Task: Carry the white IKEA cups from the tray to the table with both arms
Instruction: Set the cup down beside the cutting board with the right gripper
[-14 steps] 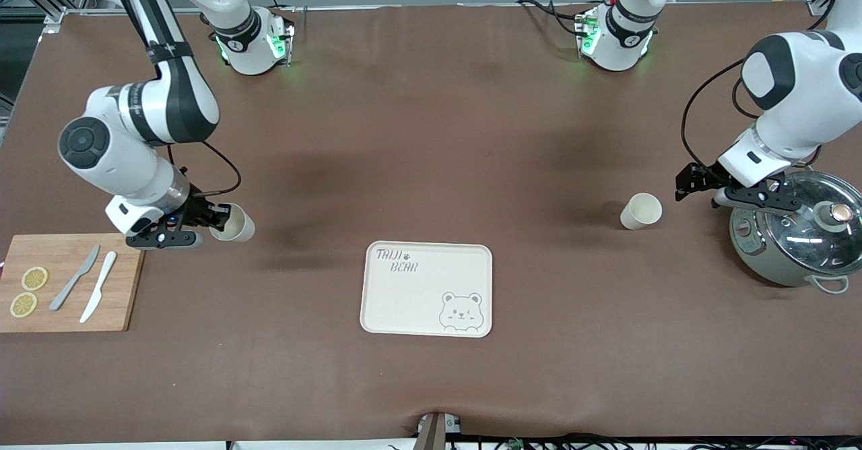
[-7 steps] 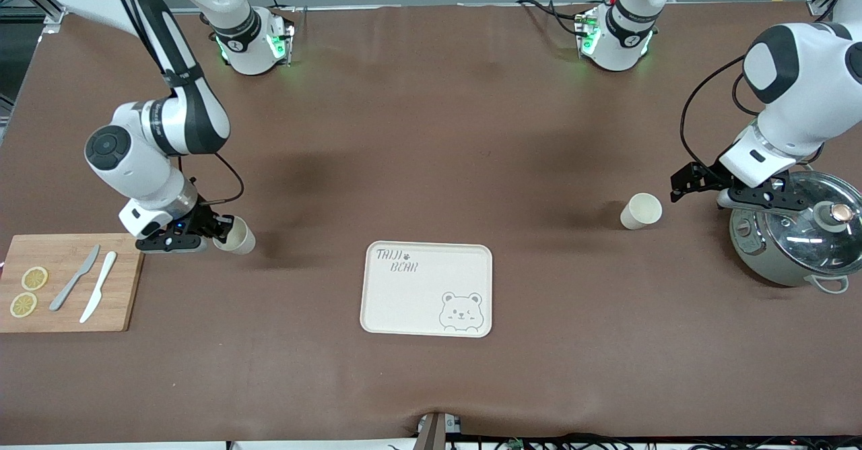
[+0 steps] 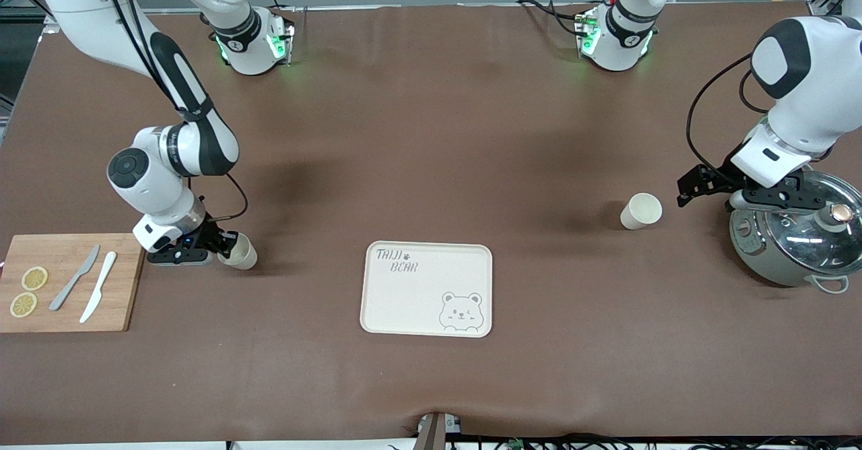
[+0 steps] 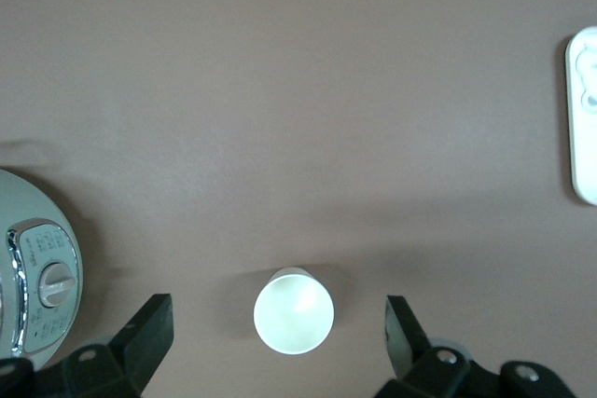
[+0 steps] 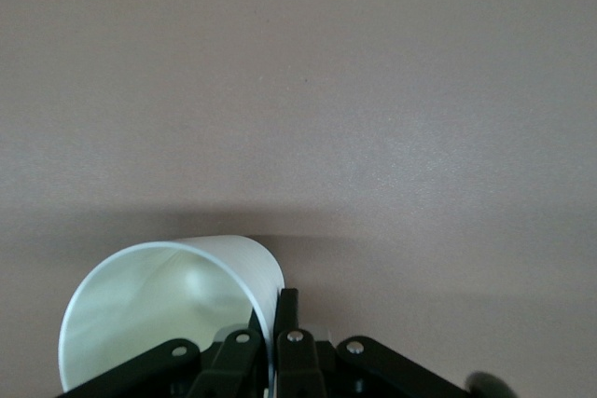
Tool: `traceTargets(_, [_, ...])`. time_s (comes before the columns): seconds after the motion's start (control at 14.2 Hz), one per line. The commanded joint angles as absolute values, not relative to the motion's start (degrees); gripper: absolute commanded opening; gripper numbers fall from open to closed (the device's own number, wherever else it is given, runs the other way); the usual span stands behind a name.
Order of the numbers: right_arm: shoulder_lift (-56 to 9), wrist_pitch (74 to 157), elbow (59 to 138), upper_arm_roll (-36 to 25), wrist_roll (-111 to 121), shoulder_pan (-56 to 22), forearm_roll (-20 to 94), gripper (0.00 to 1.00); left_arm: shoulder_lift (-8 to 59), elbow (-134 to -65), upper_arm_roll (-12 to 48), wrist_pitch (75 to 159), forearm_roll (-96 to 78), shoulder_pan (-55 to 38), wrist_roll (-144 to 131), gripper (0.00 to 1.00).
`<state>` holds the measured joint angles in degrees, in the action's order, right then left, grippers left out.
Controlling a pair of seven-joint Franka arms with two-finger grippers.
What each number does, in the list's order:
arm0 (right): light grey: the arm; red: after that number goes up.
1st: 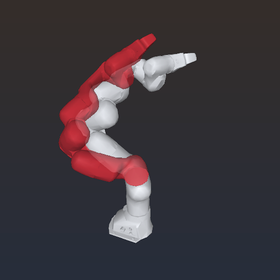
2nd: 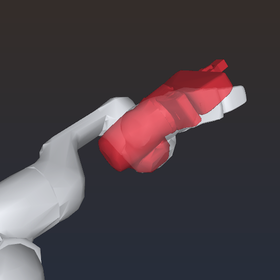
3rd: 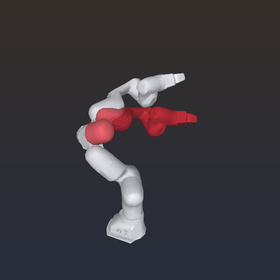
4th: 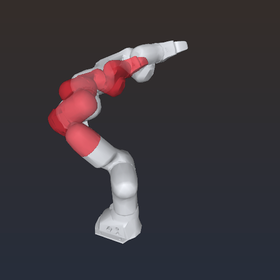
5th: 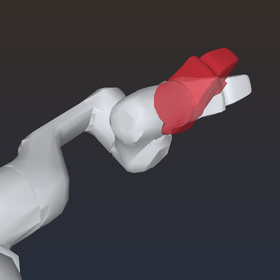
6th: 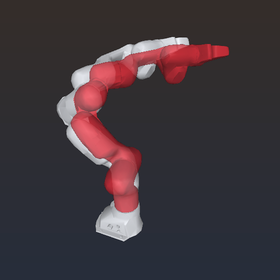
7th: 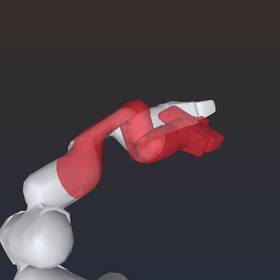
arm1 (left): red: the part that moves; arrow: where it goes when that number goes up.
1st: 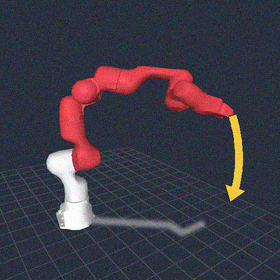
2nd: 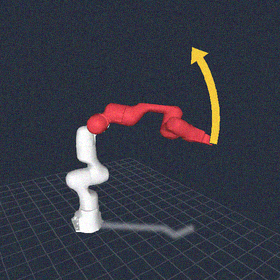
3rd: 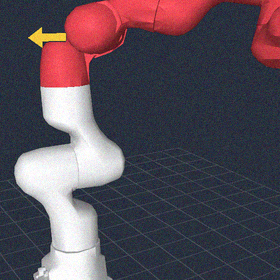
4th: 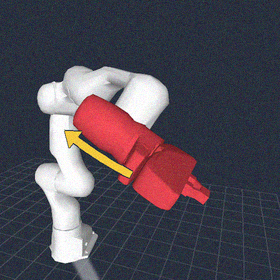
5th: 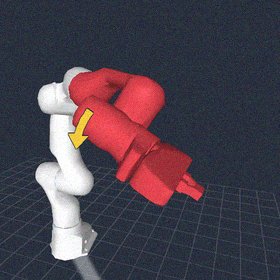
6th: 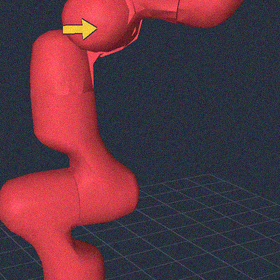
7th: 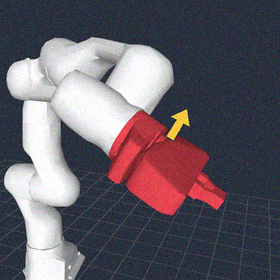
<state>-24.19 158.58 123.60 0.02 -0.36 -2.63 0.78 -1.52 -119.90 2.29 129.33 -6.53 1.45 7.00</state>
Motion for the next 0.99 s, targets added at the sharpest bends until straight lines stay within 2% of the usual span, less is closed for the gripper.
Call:
traceTargets(0.0, [-24.2,159.0,123.4,0.8,0.2,-1.5,-0.2,0.00,-2.3,-117.4,2.8,126.2,-5.1,1.6,4.7,1.00])
traceTargets(0.07, [-24.2,159.0,123.3,0.9,0.2,-1.5,-0.2,0.00,-2.2,-116.6,2.8,125.4,-5.1,1.6,4.7,1.00])
traceTargets(0.14, [-24.2,159.0,123.3,0.8,0.2,-1.4,-0.1,0.21,-2.2,-115.8,2.8,124.5,-5.3,1.5,4.4,1.00])
traceTargets(0.21, [-24.2,159.0,123.2,0.8,0.1,-1.3,-0.1,0.77,-2.2,-115.1,2.9,123.8,-5.3,1.2,2.7,1.00])
traceTargets(0.28, [-24.2,159.0,123.1,0.9,0.2,-1.0,-0.1,1.00,-2.2,-114.3,3.5,123.1,-5.3,1.0,0.7,1.00])
traceTargets(0.78, [-23.4,157.7,122.2,1.0,4.7,1.6,0.0,1.00,-1.8,-105.7,4.3,112.9,-4.9,-0.9,-4.1,1.00])
traceTargets(0.92, [-22.8,154.7,121.2,1.1,4.6,1.6,0.1,1.00,-1.6,-102.6,4.2,109.4,-4.8,-1.8,-5.2,1.00])
